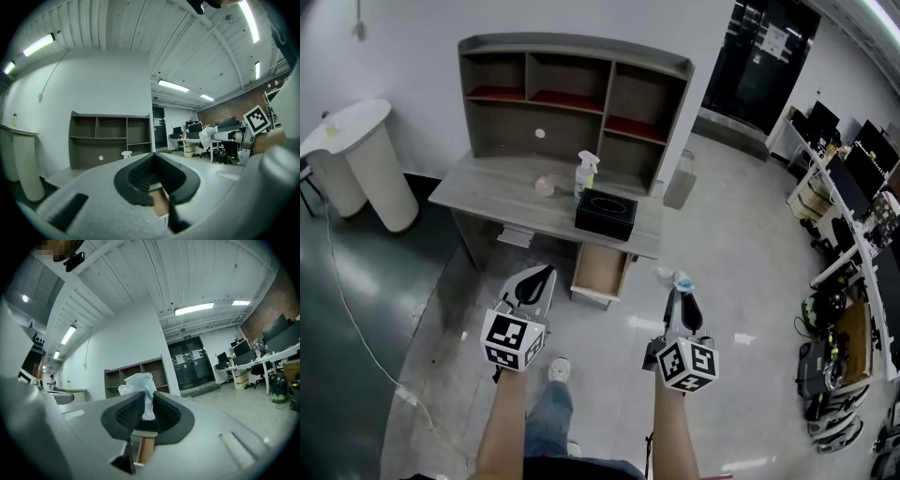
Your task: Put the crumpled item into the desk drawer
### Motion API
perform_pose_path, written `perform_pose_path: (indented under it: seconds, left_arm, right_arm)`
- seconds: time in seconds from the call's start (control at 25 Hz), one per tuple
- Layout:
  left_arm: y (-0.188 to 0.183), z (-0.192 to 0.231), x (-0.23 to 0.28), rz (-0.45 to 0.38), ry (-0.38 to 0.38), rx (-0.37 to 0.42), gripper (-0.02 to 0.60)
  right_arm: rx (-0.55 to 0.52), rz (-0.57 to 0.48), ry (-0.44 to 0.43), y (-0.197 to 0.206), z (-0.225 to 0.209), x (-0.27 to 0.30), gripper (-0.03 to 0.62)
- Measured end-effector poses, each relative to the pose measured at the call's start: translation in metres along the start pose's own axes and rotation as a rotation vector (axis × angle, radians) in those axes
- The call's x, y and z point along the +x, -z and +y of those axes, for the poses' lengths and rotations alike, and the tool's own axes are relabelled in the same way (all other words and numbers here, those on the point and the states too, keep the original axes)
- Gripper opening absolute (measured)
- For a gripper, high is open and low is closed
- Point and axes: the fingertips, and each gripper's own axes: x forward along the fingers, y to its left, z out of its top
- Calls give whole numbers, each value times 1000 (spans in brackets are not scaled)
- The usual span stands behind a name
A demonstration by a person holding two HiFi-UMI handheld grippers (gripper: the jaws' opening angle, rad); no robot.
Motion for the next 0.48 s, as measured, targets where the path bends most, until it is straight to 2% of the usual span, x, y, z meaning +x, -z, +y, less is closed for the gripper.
perform_pose_path:
  seconds: [0.48]
  left_arm:
    - [8,99,148,24,47,-39,0]
  right_arm:
    - [-21,35,28,13,-5,175,66]
